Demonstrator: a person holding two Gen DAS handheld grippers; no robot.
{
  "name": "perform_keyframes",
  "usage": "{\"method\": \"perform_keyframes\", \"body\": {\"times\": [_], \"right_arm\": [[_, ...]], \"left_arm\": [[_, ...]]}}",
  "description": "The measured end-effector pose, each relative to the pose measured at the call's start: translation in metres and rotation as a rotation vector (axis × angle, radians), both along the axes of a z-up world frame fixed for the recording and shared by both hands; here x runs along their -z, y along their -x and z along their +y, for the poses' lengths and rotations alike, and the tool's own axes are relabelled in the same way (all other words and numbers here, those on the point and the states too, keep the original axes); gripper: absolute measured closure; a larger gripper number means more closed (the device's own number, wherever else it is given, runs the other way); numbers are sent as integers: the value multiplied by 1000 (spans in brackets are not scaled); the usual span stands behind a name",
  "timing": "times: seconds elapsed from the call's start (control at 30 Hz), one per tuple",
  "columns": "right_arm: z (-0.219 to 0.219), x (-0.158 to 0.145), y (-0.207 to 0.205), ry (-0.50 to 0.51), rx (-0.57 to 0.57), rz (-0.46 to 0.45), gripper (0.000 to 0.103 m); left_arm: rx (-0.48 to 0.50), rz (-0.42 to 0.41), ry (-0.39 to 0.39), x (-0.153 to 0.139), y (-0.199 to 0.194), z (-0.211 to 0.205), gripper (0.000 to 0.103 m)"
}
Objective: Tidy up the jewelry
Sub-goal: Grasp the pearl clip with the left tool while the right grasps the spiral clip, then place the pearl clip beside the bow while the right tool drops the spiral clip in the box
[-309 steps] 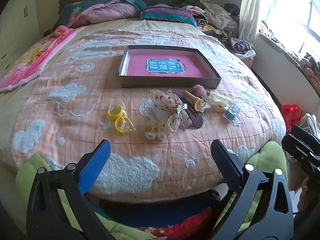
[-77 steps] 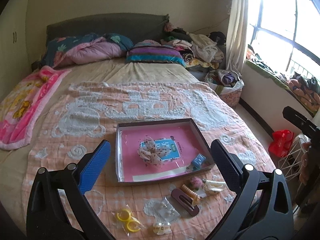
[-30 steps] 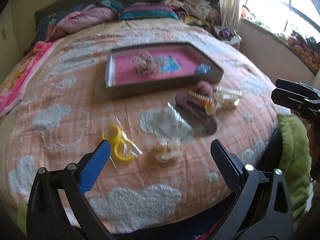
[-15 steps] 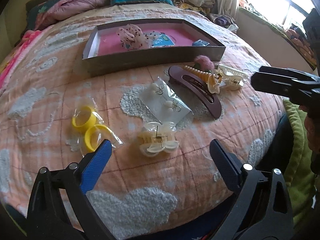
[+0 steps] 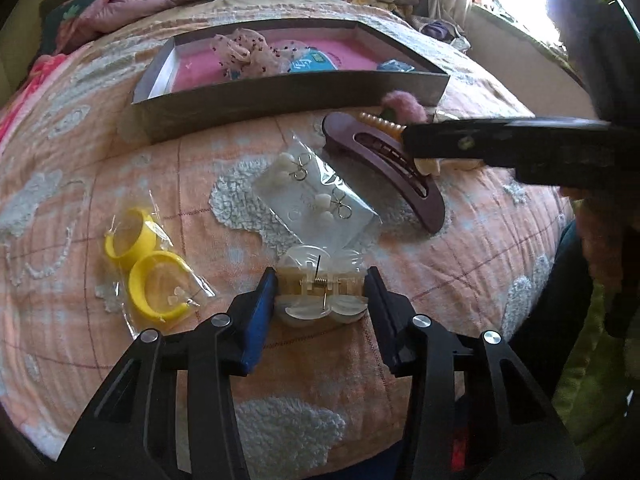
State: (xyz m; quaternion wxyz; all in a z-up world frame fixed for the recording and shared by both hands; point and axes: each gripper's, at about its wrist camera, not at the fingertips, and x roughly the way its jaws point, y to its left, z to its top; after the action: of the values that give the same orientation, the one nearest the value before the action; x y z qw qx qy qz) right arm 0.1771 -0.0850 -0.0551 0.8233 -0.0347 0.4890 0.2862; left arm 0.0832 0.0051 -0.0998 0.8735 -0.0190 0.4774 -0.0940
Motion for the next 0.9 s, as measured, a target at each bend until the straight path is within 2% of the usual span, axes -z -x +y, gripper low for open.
{"method": "perform_keyframes", "body": {"times": [0.1, 0.13, 0.17, 0.2, 0.53, 0.9], "right_arm": [[2, 11, -7, 6, 11, 25, 54], [2, 13, -8, 4, 14, 24, 59], [2, 14, -9, 1, 16, 28, 69], [0, 15, -10, -2, 19, 31, 71], [-26, 0, -1, -110, 53, 50, 73], [-71, -39, 14, -199, 122, 0, 73]], "left_arm": [[2, -12, 25, -6, 2, 2, 67], [6, -20, 32, -10, 4, 3, 67], [8, -24, 34, -12, 5, 2, 67], [11, -28, 39, -14, 5, 2, 67], [-3, -44, 84, -34, 6, 8, 67], [-29, -89, 83, -57, -3, 17, 67]]}}
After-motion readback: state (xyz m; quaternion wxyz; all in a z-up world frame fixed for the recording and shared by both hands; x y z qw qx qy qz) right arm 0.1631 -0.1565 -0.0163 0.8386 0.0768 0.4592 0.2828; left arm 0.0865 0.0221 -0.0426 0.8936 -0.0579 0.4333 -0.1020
